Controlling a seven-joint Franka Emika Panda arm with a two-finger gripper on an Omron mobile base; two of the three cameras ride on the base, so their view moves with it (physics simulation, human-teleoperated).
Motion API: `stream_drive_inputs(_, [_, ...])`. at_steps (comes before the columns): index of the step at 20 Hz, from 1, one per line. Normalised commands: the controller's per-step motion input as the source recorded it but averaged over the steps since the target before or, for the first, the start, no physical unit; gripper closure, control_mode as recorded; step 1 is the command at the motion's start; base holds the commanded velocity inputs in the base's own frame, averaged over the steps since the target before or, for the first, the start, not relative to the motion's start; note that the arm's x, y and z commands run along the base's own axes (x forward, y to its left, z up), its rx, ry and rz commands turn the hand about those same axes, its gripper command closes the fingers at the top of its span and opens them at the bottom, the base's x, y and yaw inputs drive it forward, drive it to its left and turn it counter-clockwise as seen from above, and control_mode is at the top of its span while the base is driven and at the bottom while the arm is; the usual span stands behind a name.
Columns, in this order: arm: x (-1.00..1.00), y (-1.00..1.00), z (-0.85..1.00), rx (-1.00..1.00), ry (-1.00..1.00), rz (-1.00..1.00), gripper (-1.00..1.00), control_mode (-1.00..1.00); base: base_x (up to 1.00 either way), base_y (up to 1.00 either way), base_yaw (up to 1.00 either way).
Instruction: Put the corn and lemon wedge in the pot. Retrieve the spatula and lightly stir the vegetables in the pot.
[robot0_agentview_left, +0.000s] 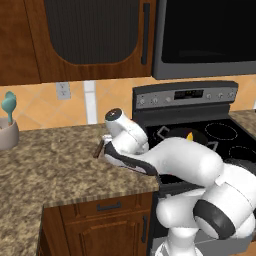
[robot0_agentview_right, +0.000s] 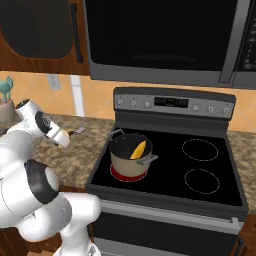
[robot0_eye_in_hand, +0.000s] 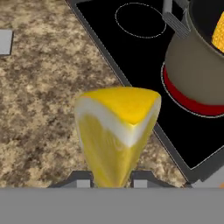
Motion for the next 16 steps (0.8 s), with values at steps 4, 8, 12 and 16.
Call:
stream_drive_inputs(4, [-0.55, -0.97, 0.98, 0.00, -0.04, -0.36, 1.00, -1.00, 0.00, 0.00, 0.00])
stream_drive_inputs(8, [-0.15, -1.00, 0.96, 0.00, 0.00, -0.33, 1.00, -1.00, 0.00, 0.00, 0.00])
stream_drive_inputs(12, [0.00, -1.00, 0.81, 0.00, 0.00, -0.26, 1.00, -1.00, 0.00, 0.00, 0.00])
stream_drive_inputs(16, [0.21, -1.00, 0.07, 0.00, 0.00, -0.16, 1.00, -1.00, 0.00, 0.00, 0.00])
